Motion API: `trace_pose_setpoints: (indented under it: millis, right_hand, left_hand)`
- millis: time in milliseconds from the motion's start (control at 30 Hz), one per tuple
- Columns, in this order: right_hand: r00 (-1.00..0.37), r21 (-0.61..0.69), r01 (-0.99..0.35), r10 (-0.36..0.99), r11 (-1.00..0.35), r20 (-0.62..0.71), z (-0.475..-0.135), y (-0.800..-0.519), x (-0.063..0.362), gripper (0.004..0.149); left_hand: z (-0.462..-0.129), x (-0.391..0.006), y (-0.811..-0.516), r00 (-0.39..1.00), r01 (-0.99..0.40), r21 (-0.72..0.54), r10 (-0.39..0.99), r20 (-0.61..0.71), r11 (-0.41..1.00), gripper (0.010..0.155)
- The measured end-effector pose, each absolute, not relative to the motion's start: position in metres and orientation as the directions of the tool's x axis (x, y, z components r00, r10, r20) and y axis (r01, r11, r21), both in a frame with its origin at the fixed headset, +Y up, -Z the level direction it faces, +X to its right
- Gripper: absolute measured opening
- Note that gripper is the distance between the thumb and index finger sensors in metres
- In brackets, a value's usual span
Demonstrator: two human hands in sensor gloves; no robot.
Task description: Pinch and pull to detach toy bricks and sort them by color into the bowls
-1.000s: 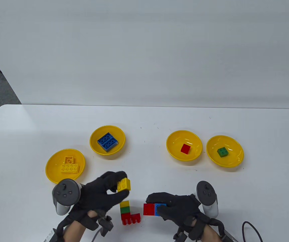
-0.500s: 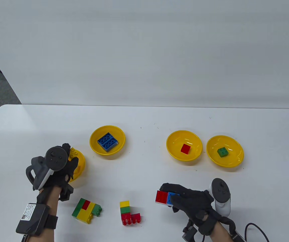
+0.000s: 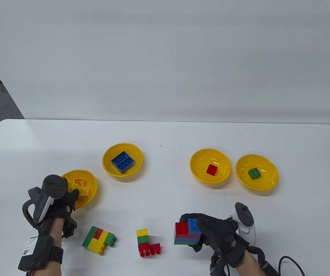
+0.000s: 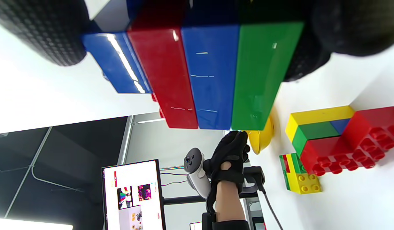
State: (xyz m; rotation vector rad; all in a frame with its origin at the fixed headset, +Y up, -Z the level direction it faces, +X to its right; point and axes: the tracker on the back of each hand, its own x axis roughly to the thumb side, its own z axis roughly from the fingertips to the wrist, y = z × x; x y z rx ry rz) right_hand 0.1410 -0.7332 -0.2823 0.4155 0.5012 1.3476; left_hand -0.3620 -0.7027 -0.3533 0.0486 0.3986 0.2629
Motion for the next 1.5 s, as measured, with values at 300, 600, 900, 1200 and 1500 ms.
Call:
trace_pose_setpoints:
  millis: [300,600,900,1200,1500]
  right_hand:
    - [0.123,0.568,-0.806,0.986,0.165,-0.112,-0.281,-0.734,0.137,0.075]
    - [0.245,0.462,-0.853,0.968,0.242,-0.054,-0.274,-0.734,0.117,0.069]
    - [0.029,0.392,-0.92,0.994,-0.016,0.11,-0.273,-0.72,0.111,0.066]
    - [-0.158,0.318,-0.913,0.941,-0.254,0.299,-0.265,-0.707,0.11,0.065]
    - [-0.185,0.335,-0.884,0.901,-0.327,0.391,-0.257,-0.7,0.104,0.064]
  left_hand:
    - [-0.329,-0.321,-0.663,0.934,-0.276,0.271,0.324,-0.153,0.922,0.067]
    - [-0.279,-0.214,-0.665,0.634,-0.753,0.009,0.723,0.274,0.657,0.072]
    - [-0.265,-0.16,-0.624,0.535,-0.717,-0.111,0.645,0.546,0.689,0.068]
    - [-0.277,-0.117,-0.633,0.556,-0.527,-0.25,0.552,0.621,0.812,0.075]
    - [-0.291,-0.123,-0.646,0.35,-0.625,-0.418,0.715,0.605,0.659,0.062]
